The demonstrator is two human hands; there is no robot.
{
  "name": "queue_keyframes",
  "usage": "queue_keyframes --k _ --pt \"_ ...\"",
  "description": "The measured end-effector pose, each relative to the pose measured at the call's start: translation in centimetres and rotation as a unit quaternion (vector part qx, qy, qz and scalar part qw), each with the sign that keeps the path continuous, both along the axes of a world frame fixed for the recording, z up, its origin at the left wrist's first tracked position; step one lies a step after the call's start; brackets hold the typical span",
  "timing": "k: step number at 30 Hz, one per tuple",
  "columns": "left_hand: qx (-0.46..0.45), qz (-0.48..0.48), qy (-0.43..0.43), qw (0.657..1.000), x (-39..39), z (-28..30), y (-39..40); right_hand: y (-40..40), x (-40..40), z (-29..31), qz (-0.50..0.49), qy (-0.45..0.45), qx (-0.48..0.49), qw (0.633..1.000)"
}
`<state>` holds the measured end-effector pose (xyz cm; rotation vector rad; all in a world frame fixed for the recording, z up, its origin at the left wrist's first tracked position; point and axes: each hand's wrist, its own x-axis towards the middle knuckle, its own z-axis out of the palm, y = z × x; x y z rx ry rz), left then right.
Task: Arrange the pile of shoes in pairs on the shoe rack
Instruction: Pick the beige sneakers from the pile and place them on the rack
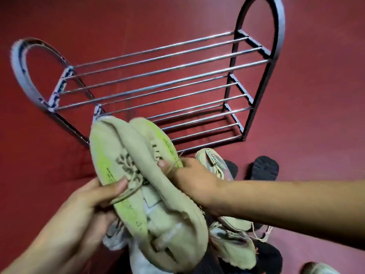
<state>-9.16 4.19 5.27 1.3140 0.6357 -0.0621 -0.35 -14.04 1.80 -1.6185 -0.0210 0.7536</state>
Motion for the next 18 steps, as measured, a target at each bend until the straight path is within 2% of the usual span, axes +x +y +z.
queue_keyframes --k 3,5,9,13,18 --pt "-0.048 -0.036 0.077 0.995 0.8 -3.1 -2.9 -2.3 -0.2 -4.0 0.035 0.036 -0.148 0.988" --pt "-0.065 -0.039 0.131 0.988 2.2 -6.1 -1.8 -2.6 0.6 -5.7 0.029 0.068 -0.187 0.980" --pt "-0.029 -0.062 0.174 0.982 6.7 -9.2 -0.6 -1.8 4.8 -7.9 0.053 0.043 -0.210 0.975" --pt "0.005 -0.015 0.154 0.988 11.3 -11.5 1.1 0.1 10.0 -8.9 0.054 -0.010 -0.218 0.974" --pt "0.041 0.001 0.134 0.990 16.8 -13.3 2.8 2.7 14.9 -11.2 0.028 -0.025 -0.199 0.979"
